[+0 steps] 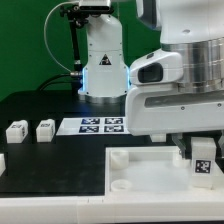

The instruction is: Assemble one leg

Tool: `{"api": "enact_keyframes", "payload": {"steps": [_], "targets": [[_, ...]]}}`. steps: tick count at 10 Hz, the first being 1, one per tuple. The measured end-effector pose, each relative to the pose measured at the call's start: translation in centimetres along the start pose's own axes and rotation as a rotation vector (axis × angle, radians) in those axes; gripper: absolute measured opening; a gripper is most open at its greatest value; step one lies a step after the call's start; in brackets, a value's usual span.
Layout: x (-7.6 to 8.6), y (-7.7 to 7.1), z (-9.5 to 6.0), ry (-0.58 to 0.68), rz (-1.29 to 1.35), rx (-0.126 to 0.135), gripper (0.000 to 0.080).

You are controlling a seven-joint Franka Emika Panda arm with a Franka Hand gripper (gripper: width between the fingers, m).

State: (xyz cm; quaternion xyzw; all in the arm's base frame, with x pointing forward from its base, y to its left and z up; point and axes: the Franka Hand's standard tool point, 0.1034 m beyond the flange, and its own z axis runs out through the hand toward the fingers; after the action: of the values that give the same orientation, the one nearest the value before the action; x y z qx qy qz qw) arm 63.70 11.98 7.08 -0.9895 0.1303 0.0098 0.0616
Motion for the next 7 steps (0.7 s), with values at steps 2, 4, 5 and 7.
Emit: {"api": "enact_keyframes", "payload": {"steps": [2,4,5,7], "targets": [[0.01,0.02,0.02,-0.001,0.228,0.004,0.0298],[0.29,0.38,0.0,-0.026,0.533,0.053,0.0298],[0.36,0.51,0.05,-0.042,0.671,0.085,0.0297],[0.27,0.45,0.09,-0.053,0.924,0.12,0.0297]]}}
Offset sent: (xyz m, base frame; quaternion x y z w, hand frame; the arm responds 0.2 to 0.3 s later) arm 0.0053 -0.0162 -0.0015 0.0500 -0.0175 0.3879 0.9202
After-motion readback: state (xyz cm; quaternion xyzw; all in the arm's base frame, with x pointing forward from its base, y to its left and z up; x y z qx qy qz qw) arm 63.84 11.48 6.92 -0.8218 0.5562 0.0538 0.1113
